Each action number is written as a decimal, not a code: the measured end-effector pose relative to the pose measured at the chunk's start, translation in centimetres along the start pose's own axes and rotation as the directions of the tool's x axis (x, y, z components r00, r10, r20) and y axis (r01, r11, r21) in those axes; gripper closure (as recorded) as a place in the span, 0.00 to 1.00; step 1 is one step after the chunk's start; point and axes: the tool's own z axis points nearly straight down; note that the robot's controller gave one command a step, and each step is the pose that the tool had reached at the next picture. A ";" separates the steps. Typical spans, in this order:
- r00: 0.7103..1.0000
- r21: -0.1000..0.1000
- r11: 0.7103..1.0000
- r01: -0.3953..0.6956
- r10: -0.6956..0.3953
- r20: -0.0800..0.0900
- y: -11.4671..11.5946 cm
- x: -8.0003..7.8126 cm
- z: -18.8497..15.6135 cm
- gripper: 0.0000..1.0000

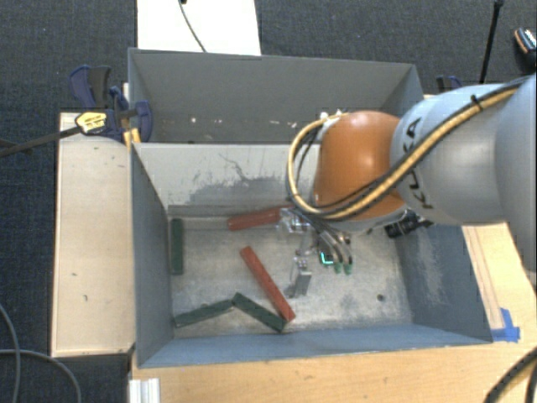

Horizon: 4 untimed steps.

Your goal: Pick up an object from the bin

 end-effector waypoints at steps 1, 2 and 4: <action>0.978 -0.001 0.978 -0.208 0.208 0.004 4.4 3.5 6.7 0.00; 0.977 -0.006 0.977 -0.213 0.213 0.015 4.3 3.0 6.1 1.00; 0.996 0.001 0.996 -0.085 0.085 0.012 -2.6 3.9 6.5 0.00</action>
Offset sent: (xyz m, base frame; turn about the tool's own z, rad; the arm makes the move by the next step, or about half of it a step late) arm -0.0347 0.0423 -0.0667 0.2112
